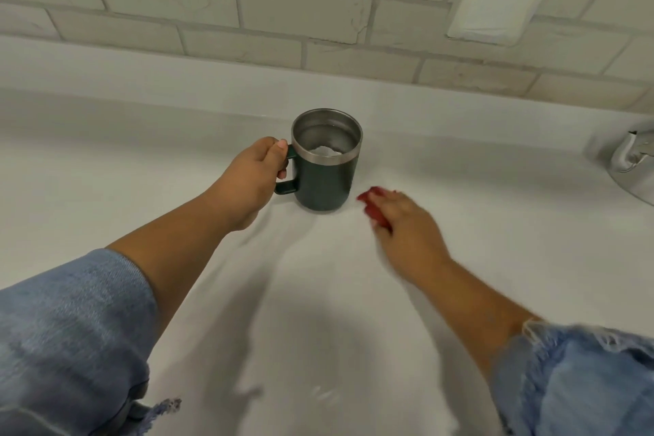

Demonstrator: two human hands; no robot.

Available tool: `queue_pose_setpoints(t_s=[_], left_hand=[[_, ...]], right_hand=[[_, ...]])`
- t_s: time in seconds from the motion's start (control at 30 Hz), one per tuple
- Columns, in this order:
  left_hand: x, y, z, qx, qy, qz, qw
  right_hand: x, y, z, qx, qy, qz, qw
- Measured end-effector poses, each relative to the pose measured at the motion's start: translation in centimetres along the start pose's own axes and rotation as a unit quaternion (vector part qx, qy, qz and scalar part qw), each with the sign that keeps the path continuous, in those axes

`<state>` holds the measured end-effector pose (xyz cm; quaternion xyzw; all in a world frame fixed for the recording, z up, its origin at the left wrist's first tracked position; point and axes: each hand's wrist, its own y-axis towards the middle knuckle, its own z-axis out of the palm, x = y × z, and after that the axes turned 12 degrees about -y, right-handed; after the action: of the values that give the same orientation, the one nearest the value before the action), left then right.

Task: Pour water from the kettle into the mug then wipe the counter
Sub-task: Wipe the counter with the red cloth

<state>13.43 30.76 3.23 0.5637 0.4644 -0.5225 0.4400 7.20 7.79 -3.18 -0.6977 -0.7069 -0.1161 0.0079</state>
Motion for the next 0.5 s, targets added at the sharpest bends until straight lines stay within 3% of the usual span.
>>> queue_pose_setpoints(t_s=[0.13,0.3,0.4,0.5], left_hand=[[-0.1,-0.4,0.5,0.008,-0.005,-0.005,1.0],[-0.3,-1.1,1.0,0.019,0.011,-0.024,0.999],[-0.1,-1.7,1.2,0.028,-0.005,-0.024,0.999],[0.0,-2.1,1.2,0.035,0.012,-0.035,0.999]], right_hand=[[7.2,-4.2,1.4,0.014,-0.013,-0.004,1.0],[13.2,-7.1,1.5,0.057,0.087,-0.096,0.99],[12.4,-6.7,-0.7,0.072,0.24,-0.038,0.967],[9.3,-6.6,-2.6,0.047,0.184,0.063,0.98]])
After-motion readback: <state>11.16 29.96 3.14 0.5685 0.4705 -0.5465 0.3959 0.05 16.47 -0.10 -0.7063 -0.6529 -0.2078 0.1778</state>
